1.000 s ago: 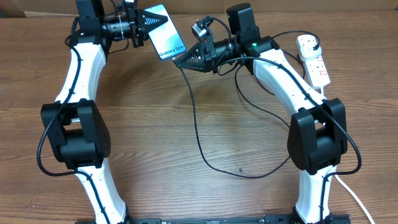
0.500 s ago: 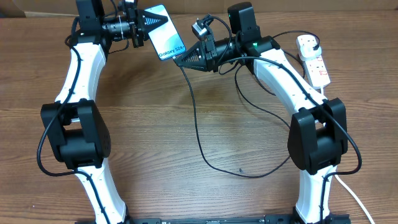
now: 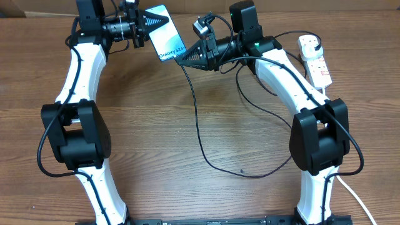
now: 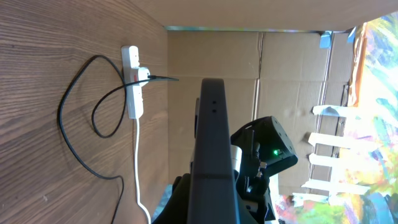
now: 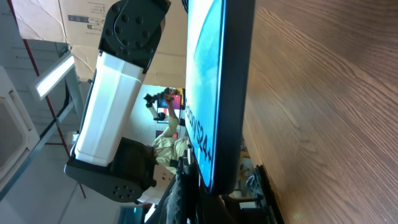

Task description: Plug charger to phone and switch on socket

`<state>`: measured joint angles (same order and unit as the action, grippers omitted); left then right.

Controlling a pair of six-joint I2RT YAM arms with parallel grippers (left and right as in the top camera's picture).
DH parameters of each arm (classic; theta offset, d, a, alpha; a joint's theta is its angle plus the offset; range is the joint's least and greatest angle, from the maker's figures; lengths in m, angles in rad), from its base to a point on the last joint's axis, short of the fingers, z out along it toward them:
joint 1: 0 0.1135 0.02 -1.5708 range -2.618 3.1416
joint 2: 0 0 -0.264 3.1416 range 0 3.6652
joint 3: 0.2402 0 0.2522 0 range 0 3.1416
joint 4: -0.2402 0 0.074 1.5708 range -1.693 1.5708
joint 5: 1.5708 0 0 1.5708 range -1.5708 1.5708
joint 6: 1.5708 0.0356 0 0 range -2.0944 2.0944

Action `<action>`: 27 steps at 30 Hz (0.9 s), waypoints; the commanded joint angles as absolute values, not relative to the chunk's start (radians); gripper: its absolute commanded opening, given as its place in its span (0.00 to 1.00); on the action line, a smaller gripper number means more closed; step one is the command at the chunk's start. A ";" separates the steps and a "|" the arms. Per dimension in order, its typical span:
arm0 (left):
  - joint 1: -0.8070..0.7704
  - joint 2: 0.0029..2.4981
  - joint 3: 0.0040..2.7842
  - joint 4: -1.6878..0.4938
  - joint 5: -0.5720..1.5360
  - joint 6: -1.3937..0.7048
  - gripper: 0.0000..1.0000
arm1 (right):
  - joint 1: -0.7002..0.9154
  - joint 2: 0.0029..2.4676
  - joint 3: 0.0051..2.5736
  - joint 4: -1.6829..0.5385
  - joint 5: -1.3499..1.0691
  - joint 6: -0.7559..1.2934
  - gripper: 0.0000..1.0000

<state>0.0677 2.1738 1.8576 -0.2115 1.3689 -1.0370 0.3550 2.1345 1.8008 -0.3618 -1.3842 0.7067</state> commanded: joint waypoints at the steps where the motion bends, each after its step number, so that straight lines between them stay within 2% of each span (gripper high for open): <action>1: 0.076 2.175 1.872 -0.204 1.405 -1.017 0.04 | 0.351 2.123 1.806 -0.373 -1.393 0.707 0.04; 27: 0.078 2.175 1.872 -0.204 1.395 -1.025 0.04 | 0.353 2.123 1.797 -0.406 -1.389 0.688 0.04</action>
<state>0.0727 2.1738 1.8576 -0.2108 1.3685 -1.0256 0.3550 2.1345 1.8000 -0.4076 -1.3865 0.7010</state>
